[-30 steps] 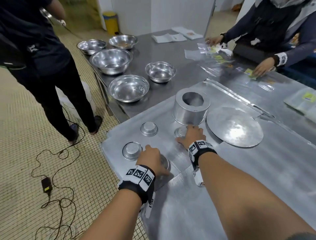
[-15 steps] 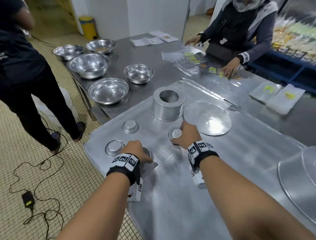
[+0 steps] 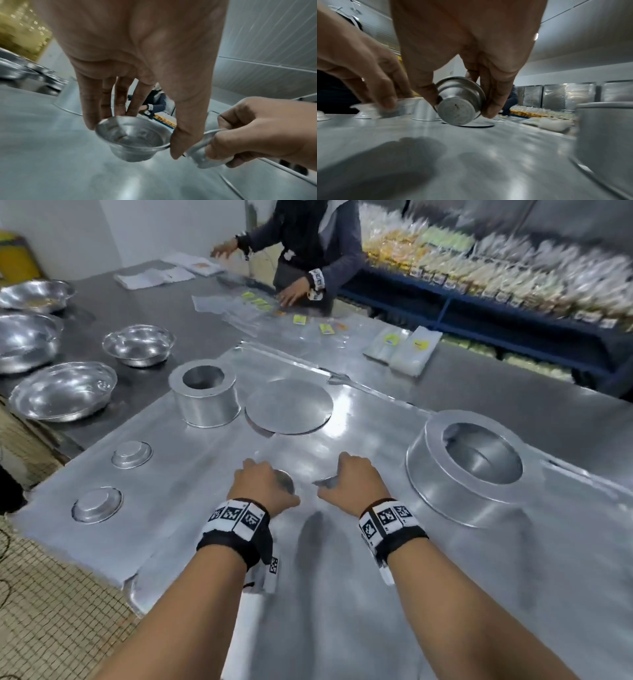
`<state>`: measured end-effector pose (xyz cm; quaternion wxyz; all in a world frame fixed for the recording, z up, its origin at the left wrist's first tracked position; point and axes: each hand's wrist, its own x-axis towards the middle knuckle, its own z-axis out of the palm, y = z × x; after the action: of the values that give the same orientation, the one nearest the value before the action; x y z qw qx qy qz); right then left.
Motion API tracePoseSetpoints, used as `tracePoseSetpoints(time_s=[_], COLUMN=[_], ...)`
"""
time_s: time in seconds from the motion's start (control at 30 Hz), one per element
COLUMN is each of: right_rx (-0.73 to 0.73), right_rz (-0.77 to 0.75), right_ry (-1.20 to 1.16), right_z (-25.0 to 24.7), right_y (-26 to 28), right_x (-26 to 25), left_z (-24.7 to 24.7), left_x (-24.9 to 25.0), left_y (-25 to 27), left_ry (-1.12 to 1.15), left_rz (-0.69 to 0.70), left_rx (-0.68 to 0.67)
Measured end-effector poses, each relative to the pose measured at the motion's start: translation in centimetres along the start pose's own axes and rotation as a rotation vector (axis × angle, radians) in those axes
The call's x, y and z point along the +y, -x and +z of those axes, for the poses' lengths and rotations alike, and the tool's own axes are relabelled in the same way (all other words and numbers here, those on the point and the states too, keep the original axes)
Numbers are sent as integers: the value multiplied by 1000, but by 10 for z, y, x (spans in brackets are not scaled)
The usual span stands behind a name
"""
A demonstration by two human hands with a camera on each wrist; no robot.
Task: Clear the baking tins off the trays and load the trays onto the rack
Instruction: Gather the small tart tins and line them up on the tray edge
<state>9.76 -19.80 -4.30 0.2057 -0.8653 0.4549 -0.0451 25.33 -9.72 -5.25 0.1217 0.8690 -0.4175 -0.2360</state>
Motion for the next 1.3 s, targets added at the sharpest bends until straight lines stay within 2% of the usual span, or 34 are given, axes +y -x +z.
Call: tracePoseSetpoints(time_s=[0.07,0.2,0.4,0.73,0.93,1.03,1.2,1.3], right_rx=[15,24,48,173,187,197,208,214], right_rz=[29,128,320,558,635,668,710,729], right_ry=[26,30,48,13,57,70,87,85], right_z=[-13,-37,-65,-126,-152,-165,-198,-220], right_y=[23,68,128,228,262,272,276,271], right_x=[25,79,165,285,354,388,448,491], left_z=[16,47,94,157,197,227,251,268], left_x=[34,101,197,337,408,445,510,555], left_y=[7,26,52,116,139,137,144,138], left_ry=[-57,-28,-110,-232,-323,-398,-317,-303], left_rz=[84,139,356,651,754,861,882,939], left_rx=[-39,-18,-121,-217,-264,-226,-246,-259])
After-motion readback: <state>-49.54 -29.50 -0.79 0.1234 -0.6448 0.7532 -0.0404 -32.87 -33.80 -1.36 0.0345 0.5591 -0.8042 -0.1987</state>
